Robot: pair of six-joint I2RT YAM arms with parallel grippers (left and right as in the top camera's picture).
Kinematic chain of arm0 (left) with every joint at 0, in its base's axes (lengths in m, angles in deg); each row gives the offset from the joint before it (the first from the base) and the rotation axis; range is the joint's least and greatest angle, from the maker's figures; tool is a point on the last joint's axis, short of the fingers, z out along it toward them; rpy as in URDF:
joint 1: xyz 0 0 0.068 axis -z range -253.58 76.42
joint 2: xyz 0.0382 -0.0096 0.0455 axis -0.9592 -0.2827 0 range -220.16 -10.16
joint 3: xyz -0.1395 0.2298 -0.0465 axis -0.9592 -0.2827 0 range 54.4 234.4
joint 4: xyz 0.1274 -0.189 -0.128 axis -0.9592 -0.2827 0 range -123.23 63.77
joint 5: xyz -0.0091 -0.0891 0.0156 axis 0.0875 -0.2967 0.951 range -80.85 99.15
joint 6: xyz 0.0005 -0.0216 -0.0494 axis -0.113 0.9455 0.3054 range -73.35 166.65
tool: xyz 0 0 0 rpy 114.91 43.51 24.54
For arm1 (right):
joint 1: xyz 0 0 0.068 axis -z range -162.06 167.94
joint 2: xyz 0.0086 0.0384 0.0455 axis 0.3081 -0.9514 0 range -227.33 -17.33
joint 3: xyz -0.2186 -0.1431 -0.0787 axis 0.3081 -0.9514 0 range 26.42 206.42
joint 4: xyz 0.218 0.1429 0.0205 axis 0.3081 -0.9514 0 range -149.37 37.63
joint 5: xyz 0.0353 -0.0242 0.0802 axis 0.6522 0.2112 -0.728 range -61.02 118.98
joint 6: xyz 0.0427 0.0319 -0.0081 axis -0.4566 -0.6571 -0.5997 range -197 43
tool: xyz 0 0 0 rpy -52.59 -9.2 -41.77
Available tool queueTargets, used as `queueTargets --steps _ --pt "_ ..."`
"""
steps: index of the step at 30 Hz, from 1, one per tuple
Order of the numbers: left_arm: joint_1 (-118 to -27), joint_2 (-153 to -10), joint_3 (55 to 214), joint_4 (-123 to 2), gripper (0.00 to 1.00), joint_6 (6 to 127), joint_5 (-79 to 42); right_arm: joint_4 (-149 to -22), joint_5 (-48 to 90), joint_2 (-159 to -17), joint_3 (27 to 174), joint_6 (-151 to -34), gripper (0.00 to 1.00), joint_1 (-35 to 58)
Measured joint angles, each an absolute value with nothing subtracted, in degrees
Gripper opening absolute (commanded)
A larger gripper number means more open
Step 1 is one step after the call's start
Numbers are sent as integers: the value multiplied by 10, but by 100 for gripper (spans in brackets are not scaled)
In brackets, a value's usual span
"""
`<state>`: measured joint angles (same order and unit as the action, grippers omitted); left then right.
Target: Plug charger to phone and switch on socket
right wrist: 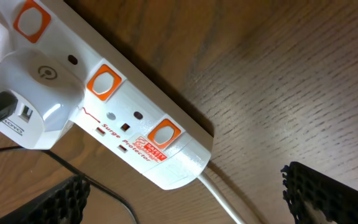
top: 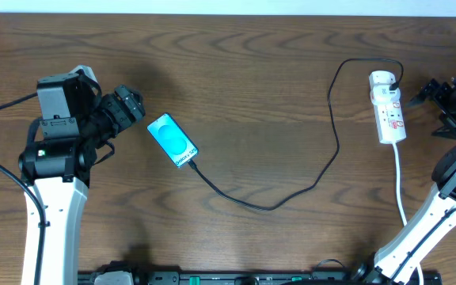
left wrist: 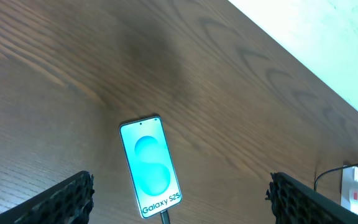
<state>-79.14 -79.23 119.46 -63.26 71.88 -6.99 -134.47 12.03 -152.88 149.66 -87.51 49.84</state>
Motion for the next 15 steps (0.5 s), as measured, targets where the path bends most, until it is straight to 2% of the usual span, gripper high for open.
queueTargets --steps 15 --pt "-791 -792 1195 -633 91 719 -70 -1327 120 -1529 1497 -819 97 498"
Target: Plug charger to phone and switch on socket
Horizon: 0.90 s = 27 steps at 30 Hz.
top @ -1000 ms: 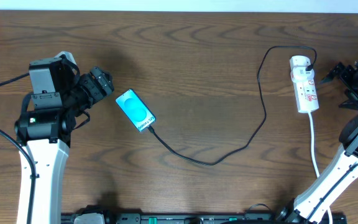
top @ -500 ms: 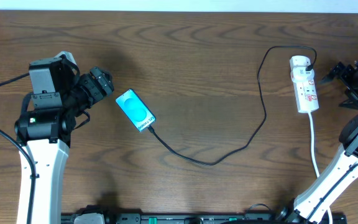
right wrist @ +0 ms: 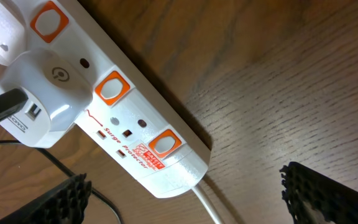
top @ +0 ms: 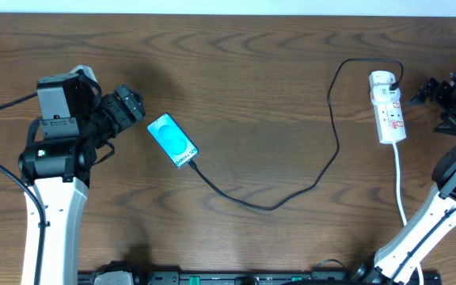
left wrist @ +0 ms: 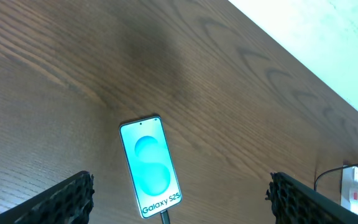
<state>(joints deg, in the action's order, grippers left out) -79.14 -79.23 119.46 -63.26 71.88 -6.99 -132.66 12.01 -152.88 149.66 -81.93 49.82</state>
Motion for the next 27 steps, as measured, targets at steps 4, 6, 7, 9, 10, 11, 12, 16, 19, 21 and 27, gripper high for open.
queueTargets --steps 4,6,7,9,10,11,12,16,19,21,27 --pt "-791 -792 1195 -632 91 719 -70 -1323 120 -1529 1497 -814 96 496" --pt "-791 -792 1195 -633 91 719 -70 -1318 120 -1529 1497 -810 96 492" --pt "-791 -792 1195 -633 91 719 -70 -1313 120 -1529 1497 -809 96 490" --pt "-791 -792 1195 -633 91 719 -70 -1304 115 -1529 1497 -806 97 486" --pt "-791 -792 1195 -633 91 719 -70 -1302 106 -1529 1497 -805 97 484" --pt "-791 -792 1195 -633 91 719 -70 -1301 95 -1529 1497 -802 98 483" --pt "-791 -792 1195 -632 91 719 -70 -1298 79 -1529 1497 -797 98 482" --pt "-791 -792 1195 -633 91 719 -70 -1287 13 -1529 1497 -782 98 481" --pt "-791 -792 1195 -633 91 719 -70 -1282 -27 -1529 1497 -773 99 481" --pt "-791 -792 1195 -633 91 719 -70 -1282 -45 -1529 1497 -767 99 481" --pt "-791 -792 1195 -633 91 719 -70 -1282 -65 -1529 1497 -761 99 481"
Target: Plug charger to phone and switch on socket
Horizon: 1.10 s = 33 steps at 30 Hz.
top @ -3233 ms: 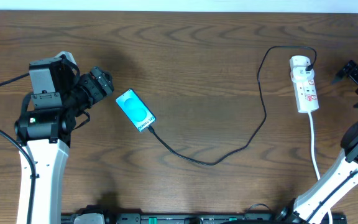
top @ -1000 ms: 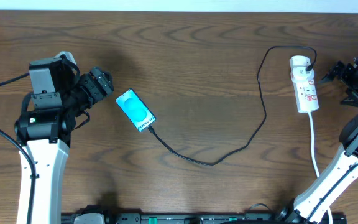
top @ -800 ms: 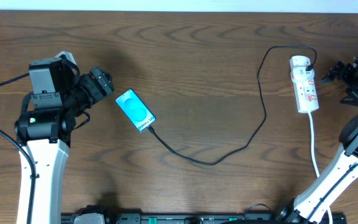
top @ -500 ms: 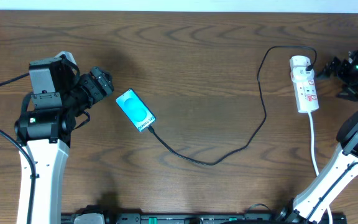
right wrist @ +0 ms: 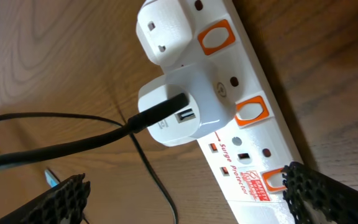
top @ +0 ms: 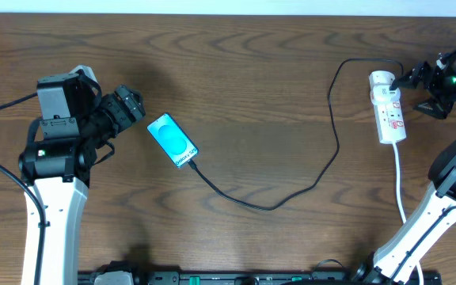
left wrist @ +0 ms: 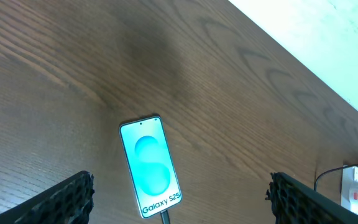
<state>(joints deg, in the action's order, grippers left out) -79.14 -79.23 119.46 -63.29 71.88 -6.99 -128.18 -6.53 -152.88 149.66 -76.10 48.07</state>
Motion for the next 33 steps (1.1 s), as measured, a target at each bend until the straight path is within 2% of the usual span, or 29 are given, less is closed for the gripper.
queueTargets --steps 6,12,19,33 --pt "-791 -792 1195 -633 90 719 -70 -1283 -72 -1529 1497 -748 99 481" --pt "-791 -793 1195 -633 91 719 -70 -1298 -75 -1538 1497 -725 93 481" --pt "-791 -792 1195 -633 91 719 -70 -1304 -74 -1585 1496 -696 93 481" --pt "-791 -793 1195 -633 91 719 -70 -1333 -77 -1585 1496 -617 91 481"
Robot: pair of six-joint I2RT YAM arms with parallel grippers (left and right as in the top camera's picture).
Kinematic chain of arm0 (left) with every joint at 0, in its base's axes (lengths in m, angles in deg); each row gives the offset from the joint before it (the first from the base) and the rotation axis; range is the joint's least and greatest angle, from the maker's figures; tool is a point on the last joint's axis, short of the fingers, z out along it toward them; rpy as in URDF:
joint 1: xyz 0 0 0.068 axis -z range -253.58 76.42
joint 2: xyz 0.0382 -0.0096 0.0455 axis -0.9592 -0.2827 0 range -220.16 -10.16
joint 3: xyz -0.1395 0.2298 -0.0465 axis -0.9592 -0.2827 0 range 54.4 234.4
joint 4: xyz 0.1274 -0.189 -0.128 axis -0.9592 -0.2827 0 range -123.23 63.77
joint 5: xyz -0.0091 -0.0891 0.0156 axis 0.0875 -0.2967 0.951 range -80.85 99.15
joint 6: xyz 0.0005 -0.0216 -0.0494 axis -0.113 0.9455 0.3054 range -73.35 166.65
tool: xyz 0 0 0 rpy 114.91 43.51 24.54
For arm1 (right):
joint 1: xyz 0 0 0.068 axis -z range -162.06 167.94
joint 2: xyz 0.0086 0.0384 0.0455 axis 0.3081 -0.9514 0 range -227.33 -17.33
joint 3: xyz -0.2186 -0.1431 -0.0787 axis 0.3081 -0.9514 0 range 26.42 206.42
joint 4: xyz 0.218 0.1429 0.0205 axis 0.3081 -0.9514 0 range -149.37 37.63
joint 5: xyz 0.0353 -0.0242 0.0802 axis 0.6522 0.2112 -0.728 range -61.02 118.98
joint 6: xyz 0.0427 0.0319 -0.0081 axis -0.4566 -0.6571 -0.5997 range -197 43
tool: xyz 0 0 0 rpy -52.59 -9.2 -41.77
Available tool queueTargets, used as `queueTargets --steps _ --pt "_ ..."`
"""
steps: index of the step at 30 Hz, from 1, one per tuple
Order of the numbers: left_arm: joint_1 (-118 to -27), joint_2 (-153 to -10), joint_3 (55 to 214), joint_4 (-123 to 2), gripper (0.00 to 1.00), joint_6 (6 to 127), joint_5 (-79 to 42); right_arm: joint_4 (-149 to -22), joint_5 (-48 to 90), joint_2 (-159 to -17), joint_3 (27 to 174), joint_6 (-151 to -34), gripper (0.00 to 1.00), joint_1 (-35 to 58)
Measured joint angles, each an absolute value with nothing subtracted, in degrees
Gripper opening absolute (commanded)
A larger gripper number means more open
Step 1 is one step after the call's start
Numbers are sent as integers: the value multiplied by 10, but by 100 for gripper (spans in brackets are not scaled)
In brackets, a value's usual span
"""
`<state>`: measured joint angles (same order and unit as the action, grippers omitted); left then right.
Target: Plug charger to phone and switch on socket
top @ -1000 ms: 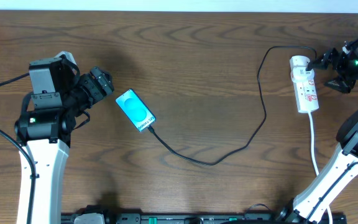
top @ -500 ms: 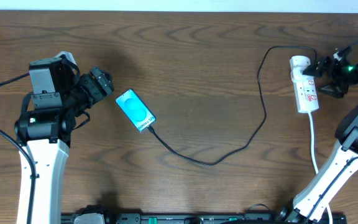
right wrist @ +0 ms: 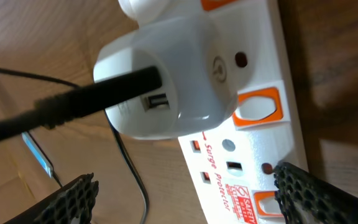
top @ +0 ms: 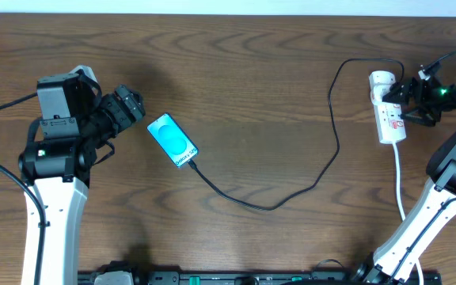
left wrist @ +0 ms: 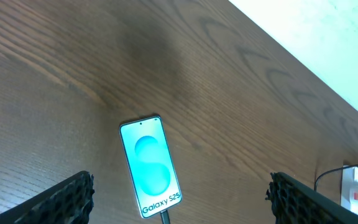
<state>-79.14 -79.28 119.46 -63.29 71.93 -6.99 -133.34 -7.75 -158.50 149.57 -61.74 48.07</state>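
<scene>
The phone (top: 172, 140) lies face up with its screen lit, and the black charger cable (top: 271, 204) enters its lower end. My left gripper (top: 137, 105) is open just left of it; in the left wrist view the phone (left wrist: 150, 165) lies between the fingers (left wrist: 61, 199). The cable runs to a white charger (right wrist: 166, 81) plugged into the white socket strip (top: 388, 111). My right gripper (top: 404, 99) is open at the strip's right side. Its right finger (right wrist: 309, 186) lies over the strip's edge below an orange switch (right wrist: 258, 107).
A second white plug (top: 381, 78) sits at the strip's far end. The strip's white lead (top: 400, 186) runs toward the table's front edge. The white wall edge (top: 228, 6) borders the table at the back.
My right gripper has moved in closer to the socket strip, so the charger and the orange switch now fill its view. The left arm, phone and cable have not moved.
My right gripper stood open to the right of the strip, looking at its lead end. It then stood by the far end near the charger, and now sits close against the strip. The phone stayed lit with the cable in it throughout.
</scene>
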Motion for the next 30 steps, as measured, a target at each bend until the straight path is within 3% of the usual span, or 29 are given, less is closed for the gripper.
queueTargets --steps 30 --pt "-791 -793 1195 -632 91 721 -70 -1383 -79 -1585 1569 -539 88 473"
